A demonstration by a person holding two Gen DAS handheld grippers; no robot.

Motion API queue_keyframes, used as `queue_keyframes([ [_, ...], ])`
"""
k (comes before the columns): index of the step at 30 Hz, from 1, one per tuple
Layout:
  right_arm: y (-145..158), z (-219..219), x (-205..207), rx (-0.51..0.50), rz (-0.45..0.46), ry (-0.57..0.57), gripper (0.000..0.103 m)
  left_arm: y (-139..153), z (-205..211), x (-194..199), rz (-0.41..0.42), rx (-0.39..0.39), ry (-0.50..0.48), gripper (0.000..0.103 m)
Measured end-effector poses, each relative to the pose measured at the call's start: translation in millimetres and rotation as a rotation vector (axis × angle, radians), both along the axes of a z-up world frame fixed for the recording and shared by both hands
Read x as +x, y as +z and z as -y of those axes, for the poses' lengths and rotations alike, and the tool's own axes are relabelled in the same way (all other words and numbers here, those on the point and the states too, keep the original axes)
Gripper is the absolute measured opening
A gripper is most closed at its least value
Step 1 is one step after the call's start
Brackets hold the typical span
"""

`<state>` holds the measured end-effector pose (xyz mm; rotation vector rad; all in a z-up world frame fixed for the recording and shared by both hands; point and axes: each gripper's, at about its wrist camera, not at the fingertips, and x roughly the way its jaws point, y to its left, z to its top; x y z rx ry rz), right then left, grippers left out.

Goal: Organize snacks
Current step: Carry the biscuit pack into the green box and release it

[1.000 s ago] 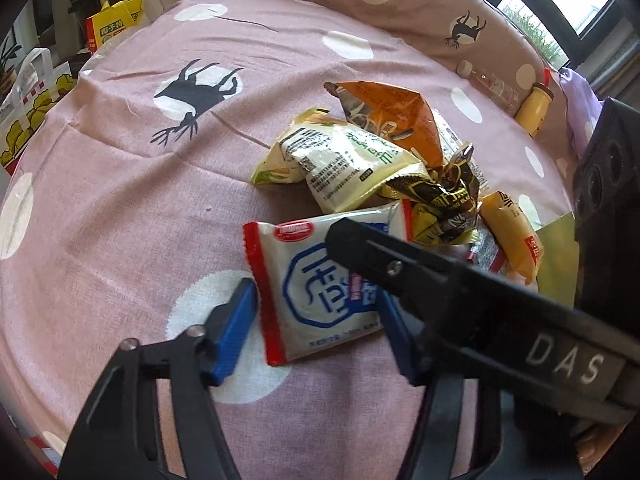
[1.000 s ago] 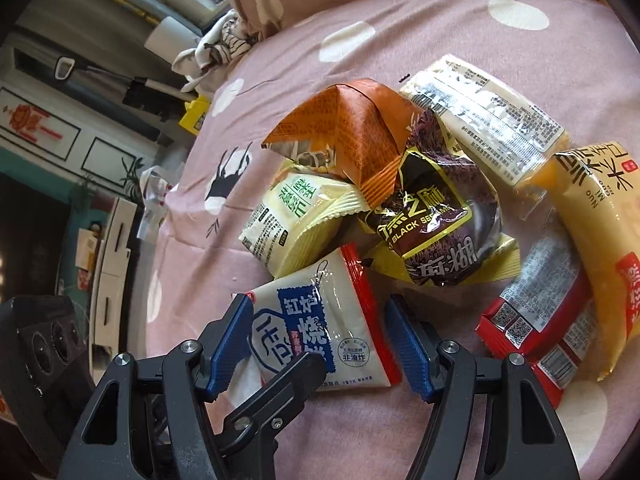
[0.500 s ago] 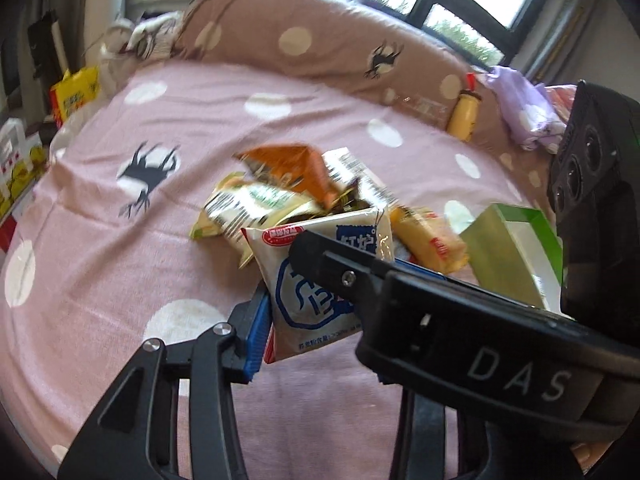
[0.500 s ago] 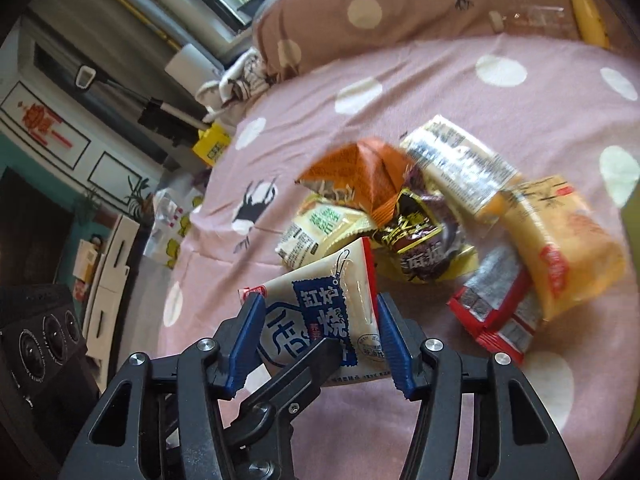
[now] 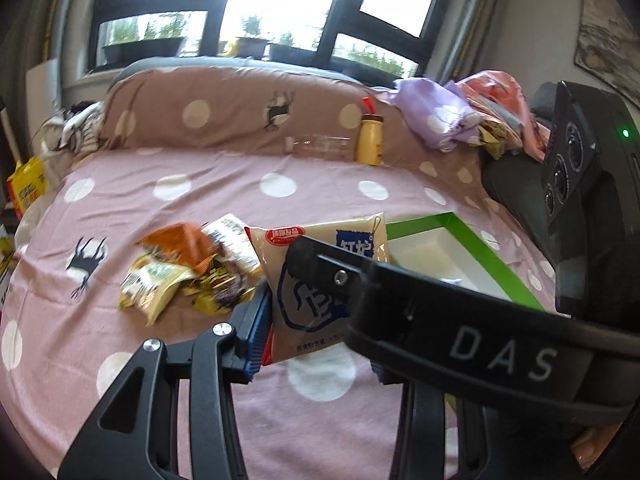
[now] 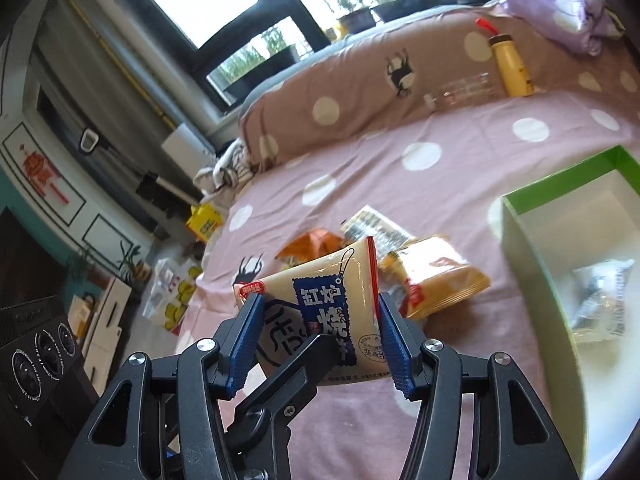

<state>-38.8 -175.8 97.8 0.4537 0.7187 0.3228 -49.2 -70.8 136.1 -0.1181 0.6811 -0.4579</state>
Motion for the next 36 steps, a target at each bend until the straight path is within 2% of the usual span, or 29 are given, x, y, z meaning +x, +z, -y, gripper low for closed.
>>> queue_keyframes([
  [11, 1.6, 111.7, -21.8, 0.144, 0.009, -0.236, 0.059, 13.9, 107.9, 9.3, 0.057, 0.071, -0.223, 0.039],
  [19, -15.0, 178.2, -45.1, 0.189, -0.040, -0.435, 0.059, -0.8, 171.6, 17.6, -0.005, 0.076, -0.368, 0.037],
  [25, -34.9, 210.9, -51.2, 0.213, -0.136, -0.546, 0.060, -17.4, 202.9, 20.4, -0.074, 0.080, -0.422, 0.035],
  [32, -58.0, 229.9, -48.2, 0.210, -0.246, -0.616, 0.061, -37.3, 216.9, 22.3, -0.160, 0.058, -0.440, 0.036],
  [36, -61.8, 233.5, -48.9, 0.183, -0.278, -0.660, 0.069, -38.6, 216.9, 18.9, -0.150, 0.074, -0.440, 0.051],
])
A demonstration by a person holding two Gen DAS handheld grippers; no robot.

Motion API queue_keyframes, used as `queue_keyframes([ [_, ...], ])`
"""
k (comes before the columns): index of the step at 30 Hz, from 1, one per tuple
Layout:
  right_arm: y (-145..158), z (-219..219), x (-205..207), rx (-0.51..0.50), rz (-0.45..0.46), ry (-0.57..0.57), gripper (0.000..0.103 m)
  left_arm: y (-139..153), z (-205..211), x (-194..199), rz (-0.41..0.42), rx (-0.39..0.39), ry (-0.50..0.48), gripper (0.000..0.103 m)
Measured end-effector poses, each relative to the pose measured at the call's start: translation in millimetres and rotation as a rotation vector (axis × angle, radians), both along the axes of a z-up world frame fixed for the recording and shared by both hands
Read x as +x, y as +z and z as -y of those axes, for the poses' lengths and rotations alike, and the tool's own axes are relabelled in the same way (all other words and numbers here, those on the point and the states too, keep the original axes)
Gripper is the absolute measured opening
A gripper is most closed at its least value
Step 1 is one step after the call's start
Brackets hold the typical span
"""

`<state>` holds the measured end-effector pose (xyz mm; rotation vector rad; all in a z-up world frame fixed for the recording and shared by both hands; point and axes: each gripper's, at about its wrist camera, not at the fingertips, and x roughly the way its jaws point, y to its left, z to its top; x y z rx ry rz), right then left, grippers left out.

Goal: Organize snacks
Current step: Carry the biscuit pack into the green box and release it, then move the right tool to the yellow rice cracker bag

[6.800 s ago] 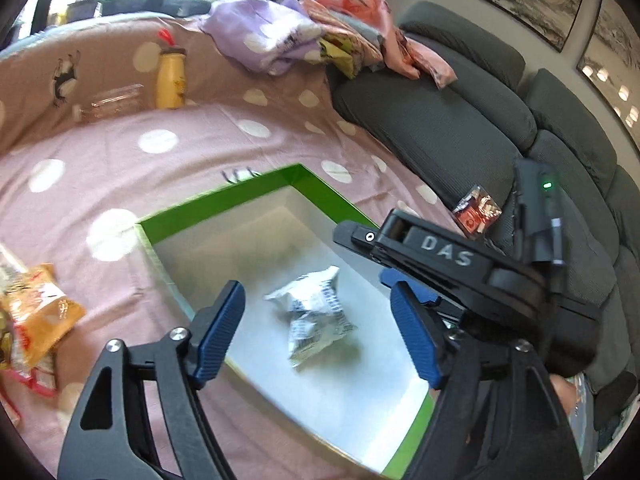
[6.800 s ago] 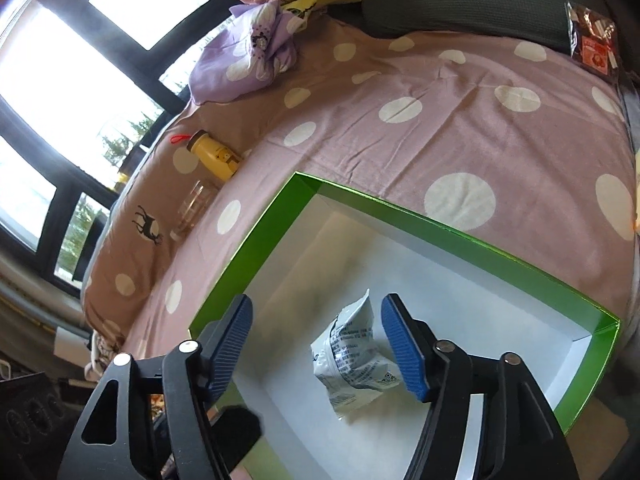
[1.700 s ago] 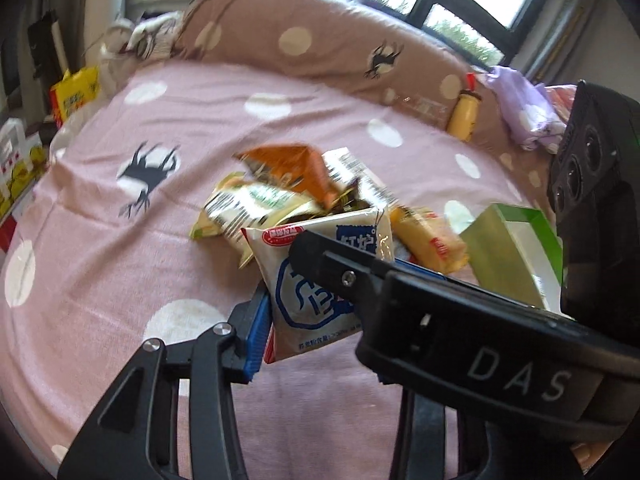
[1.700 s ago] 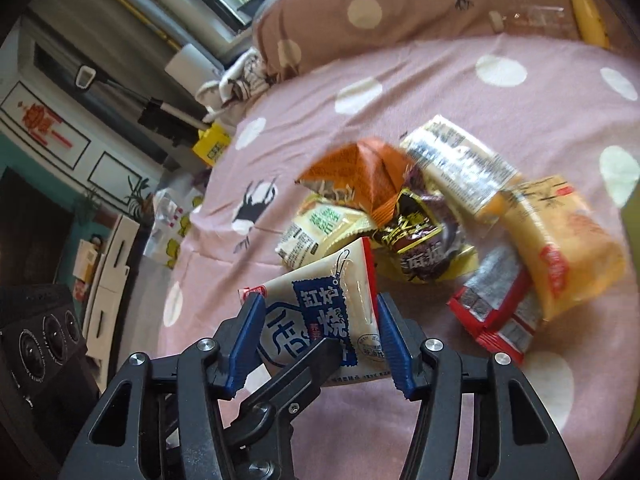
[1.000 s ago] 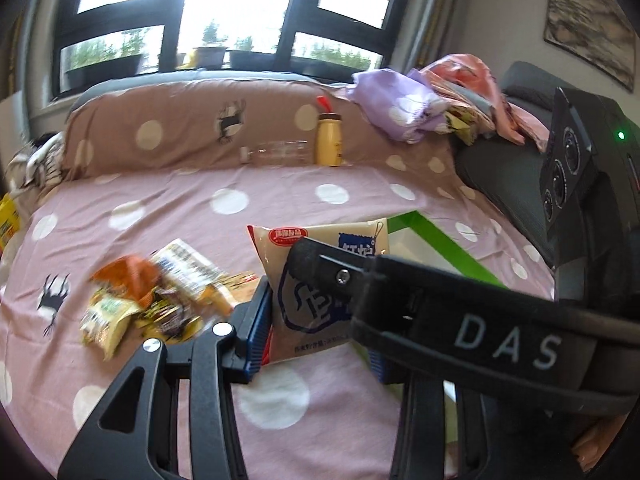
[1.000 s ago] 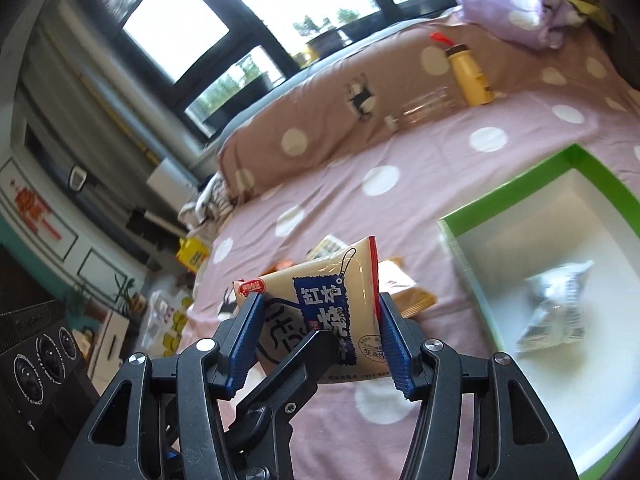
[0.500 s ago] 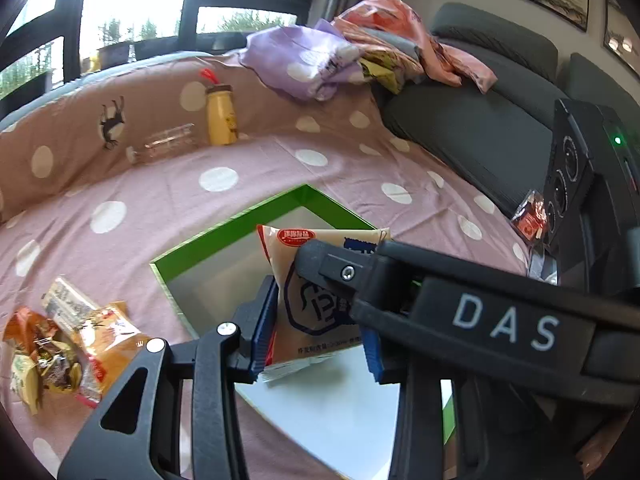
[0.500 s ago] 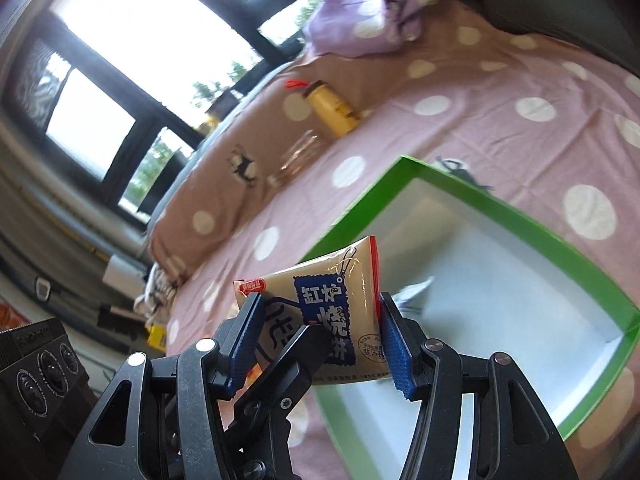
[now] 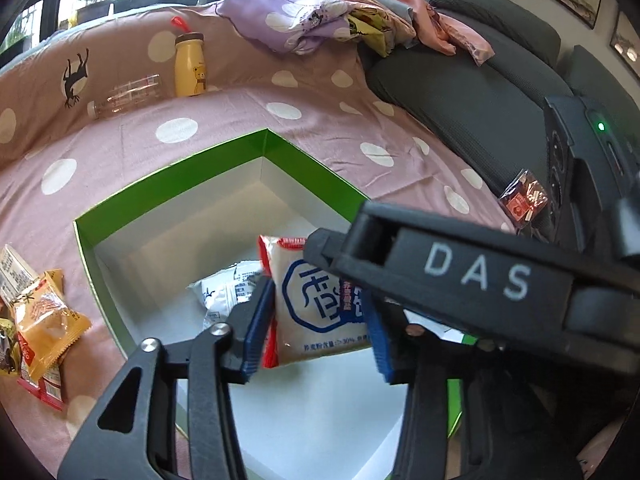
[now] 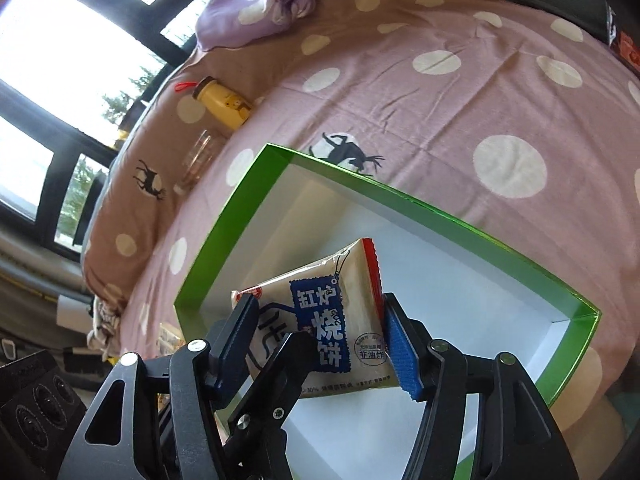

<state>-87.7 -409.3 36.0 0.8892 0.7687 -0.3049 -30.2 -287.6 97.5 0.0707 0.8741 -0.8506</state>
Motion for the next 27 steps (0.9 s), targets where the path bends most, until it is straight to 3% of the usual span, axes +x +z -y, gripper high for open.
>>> queue_keyframes([
  [5, 7.2, -1.2, -6.7, -0.040, 0.020, -0.042, 0.085, 8.8, -20.1, -0.2, -0.007, -0.034, 0.032, 0.069],
  [10, 20.7, -10.5, -8.4, -0.080, 0.060, -0.041, 0.086, 23.8, -50.9, -7.3, 0.056, -0.022, 0.102, 0.085],
  [15, 42.8, -38.0, -2.7, -0.135, 0.144, 0.049, 0.087, 31.5, -100.0, -9.3, 0.078, -0.022, 0.209, 0.089],
  [20, 58.1, -75.0, 11.7, -0.135, 0.226, 0.192, 0.088, 29.8, -163.2, -10.6, 0.096, 0.011, 0.379, 0.098],
  [27, 59.3, -133.7, 40.9, -0.162, 0.206, 0.360, 0.089, 11.0, -236.7, -12.5, 0.049, 0.037, 0.602, 0.099],
])
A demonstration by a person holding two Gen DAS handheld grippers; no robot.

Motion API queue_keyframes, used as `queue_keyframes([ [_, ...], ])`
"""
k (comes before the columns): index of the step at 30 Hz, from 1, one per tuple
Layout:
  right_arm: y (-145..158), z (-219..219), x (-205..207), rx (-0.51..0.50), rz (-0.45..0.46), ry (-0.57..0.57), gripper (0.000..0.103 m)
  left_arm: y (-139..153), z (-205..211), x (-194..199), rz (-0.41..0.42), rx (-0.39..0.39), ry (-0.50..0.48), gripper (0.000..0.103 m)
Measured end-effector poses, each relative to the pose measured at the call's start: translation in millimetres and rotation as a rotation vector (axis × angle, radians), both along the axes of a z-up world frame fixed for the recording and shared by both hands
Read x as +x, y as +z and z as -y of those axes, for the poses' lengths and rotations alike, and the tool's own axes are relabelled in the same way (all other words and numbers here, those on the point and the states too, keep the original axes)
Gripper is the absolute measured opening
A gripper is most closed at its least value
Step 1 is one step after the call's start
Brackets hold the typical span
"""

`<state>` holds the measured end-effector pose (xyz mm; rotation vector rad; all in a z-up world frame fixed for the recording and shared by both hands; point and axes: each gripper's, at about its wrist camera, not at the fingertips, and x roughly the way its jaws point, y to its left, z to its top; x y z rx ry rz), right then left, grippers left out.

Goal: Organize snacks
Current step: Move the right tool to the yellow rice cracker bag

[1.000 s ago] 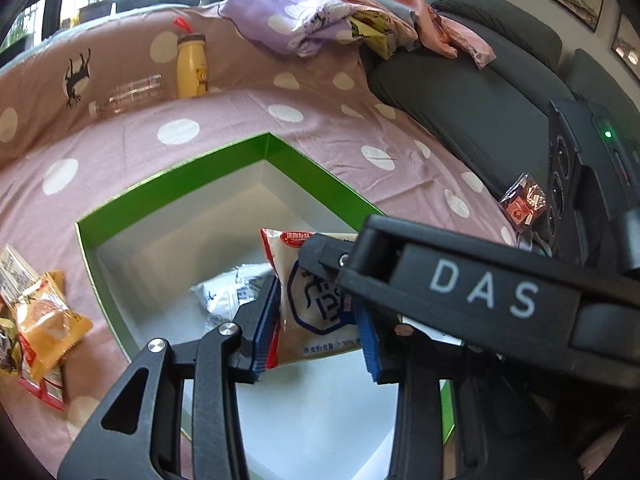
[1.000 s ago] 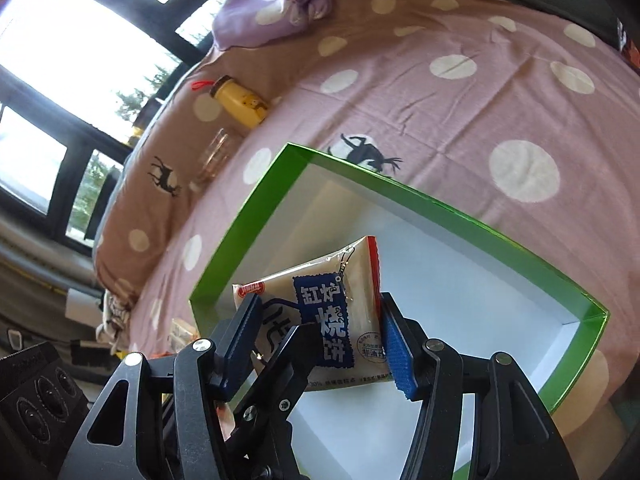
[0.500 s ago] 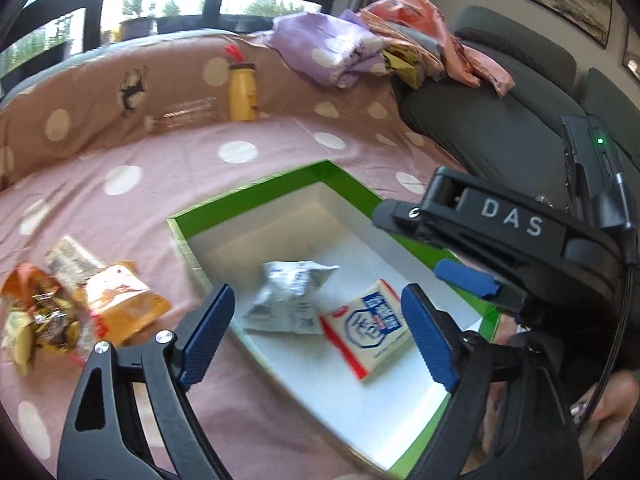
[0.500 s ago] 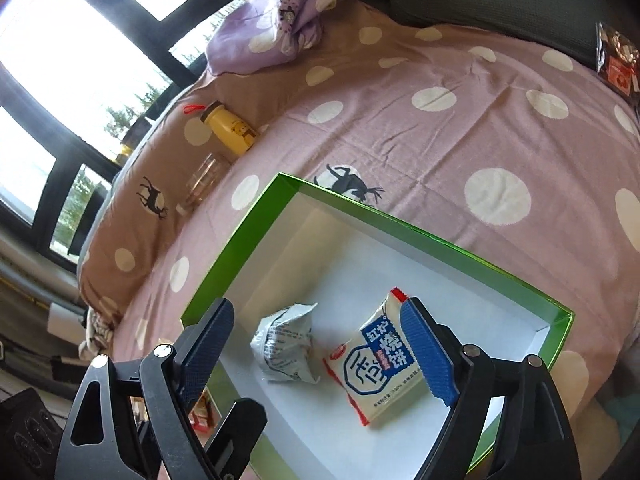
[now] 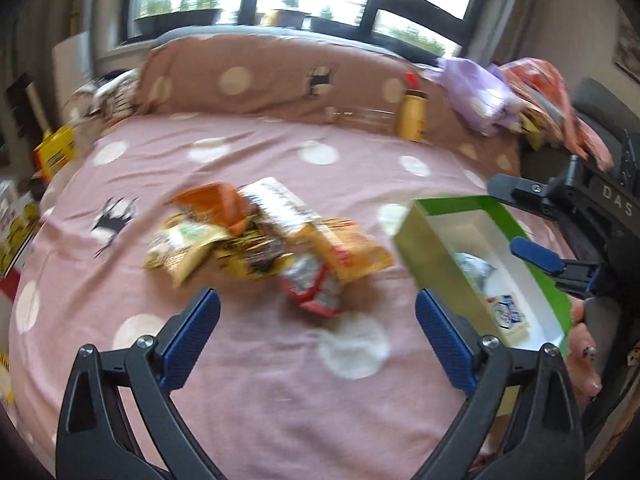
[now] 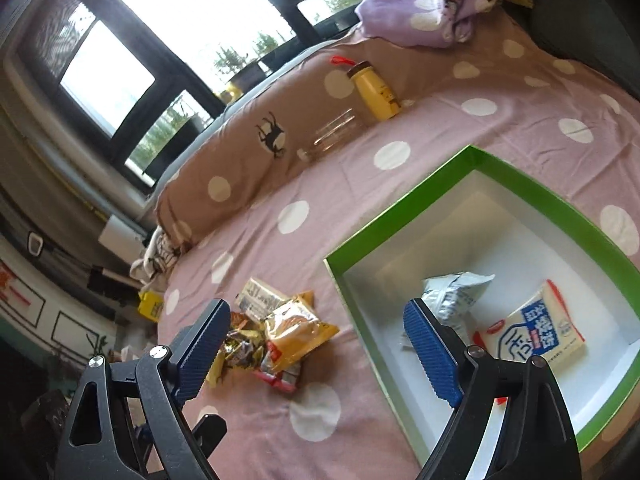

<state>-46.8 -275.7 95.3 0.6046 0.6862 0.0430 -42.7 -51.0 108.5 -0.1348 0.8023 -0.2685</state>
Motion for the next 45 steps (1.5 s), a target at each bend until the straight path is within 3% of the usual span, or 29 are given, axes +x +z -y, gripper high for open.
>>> queue_keyframes([
  [7, -23.8, -57.6, 37.4, -0.010, -0.095, 0.160, 0.088, -34.9, -67.1, 12.5, -0.102, -0.060, 0.205, 0.099],
  [10, -33.2, -77.2, 55.1, -0.053, -0.135, 0.178, 0.088, -42.5, -84.7, 18.8, -0.135, -0.086, 0.255, 0.099],
  [18, -57.0, -109.0, 105.1, -0.289, -0.182, 0.252, 0.088, -44.1, -90.7, 18.5, -0.156, -0.121, 0.243, 0.099],
  [27, -83.1, -106.2, 119.0, -0.366, -0.254, 0.241, 0.088, -48.6, -88.7, 20.5, -0.167, -0.098, 0.221, 0.099],
  [31, -88.4, -103.4, 119.6, -0.356, -0.258, 0.248, 0.088, -49.8, -91.2, 20.8, -0.174, -0.101, 0.224, 0.099],
  [33, -89.2, -103.1, 117.8, -0.376, -0.257, 0.238, 0.082, -50.2, -91.2, 21.0, -0.176, -0.099, 0.226, 0.099],
  [35, -90.8, -101.9, 116.1, -0.396, -0.263, 0.229, 0.064, -50.1, -90.9, 20.8, -0.178, -0.099, 0.226, 0.099],
  [42, -83.5, -111.3, 100.0, -0.421, -0.254, 0.239, 0.058, -49.7, -93.9, 20.2, -0.178, -0.102, 0.235, 0.099],
  [45, -71.0, -117.9, 81.9, -0.367, -0.216, 0.279, 0.057, -49.5, -100.5, 19.9, -0.179, -0.115, 0.253, 0.099],
])
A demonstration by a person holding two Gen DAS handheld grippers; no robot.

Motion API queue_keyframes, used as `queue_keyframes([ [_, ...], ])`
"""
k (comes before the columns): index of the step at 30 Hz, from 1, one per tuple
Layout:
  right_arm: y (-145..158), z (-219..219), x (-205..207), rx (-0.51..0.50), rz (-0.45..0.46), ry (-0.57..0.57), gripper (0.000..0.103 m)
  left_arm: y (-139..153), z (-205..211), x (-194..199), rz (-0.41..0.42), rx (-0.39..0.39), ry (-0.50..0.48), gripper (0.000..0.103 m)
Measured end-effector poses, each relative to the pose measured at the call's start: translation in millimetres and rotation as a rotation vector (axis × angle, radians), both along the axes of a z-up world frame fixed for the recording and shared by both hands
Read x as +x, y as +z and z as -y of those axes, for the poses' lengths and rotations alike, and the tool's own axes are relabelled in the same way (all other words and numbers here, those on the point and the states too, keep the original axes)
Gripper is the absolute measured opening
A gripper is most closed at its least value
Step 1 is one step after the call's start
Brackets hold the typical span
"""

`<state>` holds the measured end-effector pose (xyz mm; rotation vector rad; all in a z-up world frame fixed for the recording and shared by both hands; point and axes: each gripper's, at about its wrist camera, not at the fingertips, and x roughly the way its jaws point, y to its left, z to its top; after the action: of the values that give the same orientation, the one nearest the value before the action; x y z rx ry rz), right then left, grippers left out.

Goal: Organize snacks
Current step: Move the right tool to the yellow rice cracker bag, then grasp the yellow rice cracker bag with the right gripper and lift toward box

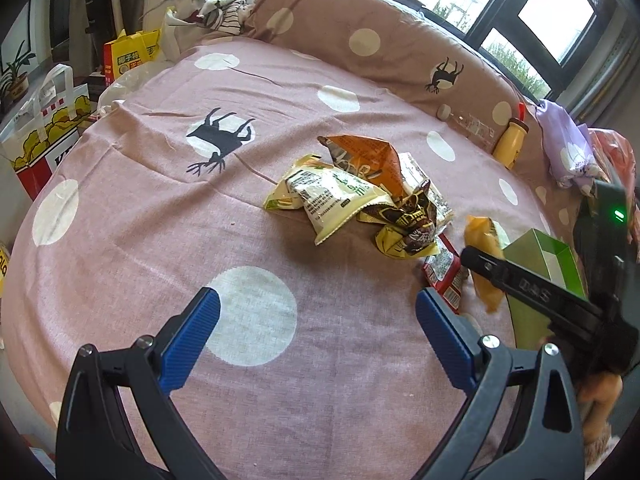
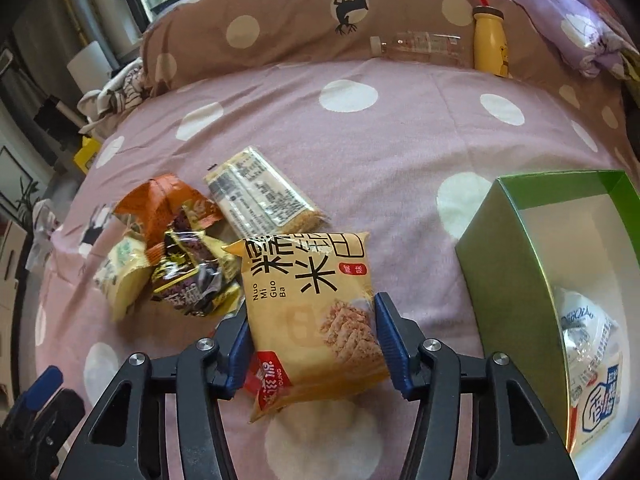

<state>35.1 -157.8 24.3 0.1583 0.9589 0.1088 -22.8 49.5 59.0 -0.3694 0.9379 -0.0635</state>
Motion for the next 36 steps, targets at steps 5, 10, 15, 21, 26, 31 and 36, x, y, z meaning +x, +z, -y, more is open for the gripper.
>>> queue_keyframes([
  [5, 10.6, -22.5, -31.4, 0.047, -0.005, 0.065, 0.058, 1.3, -12.4, -1.0, 0.001, -0.012, 0.041, 0.099],
  [10, -8.7, -47.5, -33.4, 0.064, -0.125, 0.116, 0.058, 1.7, -24.2, -1.9, -0.002, -0.025, 0.079, 0.099],
  [15, -14.3, -47.9, -35.6, 0.101, -0.158, 0.111, 0.067, -0.5, -24.4, -1.3, -0.023, -0.077, 0.056, 0.096],
  [21, 5.0, -17.4, -46.7, 0.221, -0.081, 0.054, 0.080, -2.1, -8.8, -0.9, -0.040, -0.108, -0.025, 0.089],
  [26, 4.3, -3.6, -43.8, 0.349, -0.077, 0.060, 0.080, -12.4, 14.8, 1.6, -0.088, -0.176, -0.150, 0.066],
  [31, -16.4, -11.4, -29.0, 0.414, -0.158, 0.080, 0.075, -25.3, 38.5, 4.3, -0.140, -0.195, -0.228, 0.062],
  [36, -40.0, -19.3, -19.5, 0.442, -0.255, 0.088, 0.063, -37.7, 49.4, 8.4, -0.181, -0.182, -0.248, 0.043],
])
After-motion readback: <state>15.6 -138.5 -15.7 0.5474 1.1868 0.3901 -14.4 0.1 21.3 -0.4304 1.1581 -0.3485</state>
